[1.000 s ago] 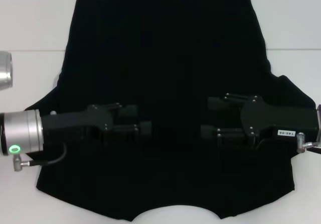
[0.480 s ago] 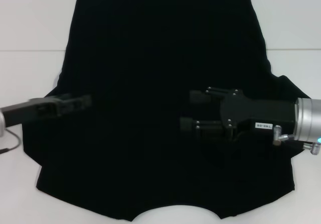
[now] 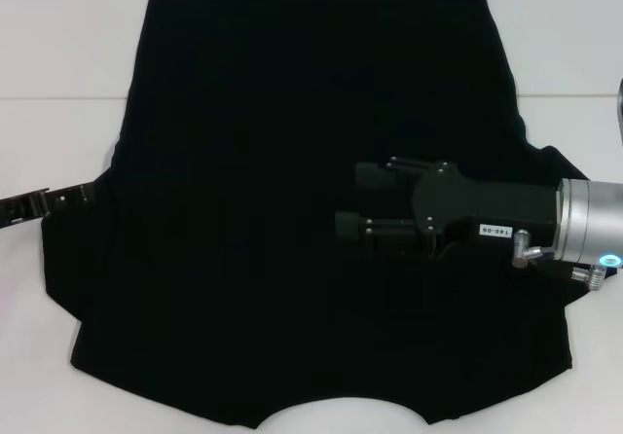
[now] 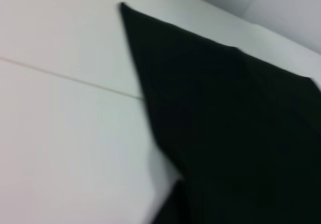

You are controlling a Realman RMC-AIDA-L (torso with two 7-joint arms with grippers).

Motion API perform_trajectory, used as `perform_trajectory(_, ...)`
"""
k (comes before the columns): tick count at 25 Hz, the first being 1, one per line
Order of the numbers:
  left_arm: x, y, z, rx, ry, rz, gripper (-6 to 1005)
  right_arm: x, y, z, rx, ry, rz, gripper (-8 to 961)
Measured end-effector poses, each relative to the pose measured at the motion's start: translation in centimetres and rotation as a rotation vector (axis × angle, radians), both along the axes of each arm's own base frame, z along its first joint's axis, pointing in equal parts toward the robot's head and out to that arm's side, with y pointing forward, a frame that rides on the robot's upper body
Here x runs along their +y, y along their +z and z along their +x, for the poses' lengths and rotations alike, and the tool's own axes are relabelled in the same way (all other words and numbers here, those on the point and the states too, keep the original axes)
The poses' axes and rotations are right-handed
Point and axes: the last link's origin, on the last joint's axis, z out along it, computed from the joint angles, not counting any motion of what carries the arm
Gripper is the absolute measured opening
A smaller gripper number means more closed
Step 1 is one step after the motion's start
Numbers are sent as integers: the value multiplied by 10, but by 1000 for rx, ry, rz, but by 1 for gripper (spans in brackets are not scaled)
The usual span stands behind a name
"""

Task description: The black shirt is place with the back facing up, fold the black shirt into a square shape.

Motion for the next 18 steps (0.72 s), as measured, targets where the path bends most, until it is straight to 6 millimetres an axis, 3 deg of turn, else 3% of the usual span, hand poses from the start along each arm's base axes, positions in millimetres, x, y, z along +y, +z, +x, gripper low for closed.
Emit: perform_trajectory(18,3,-10,-15,76,101,31,774,4,4,2,-12,-6,21,848)
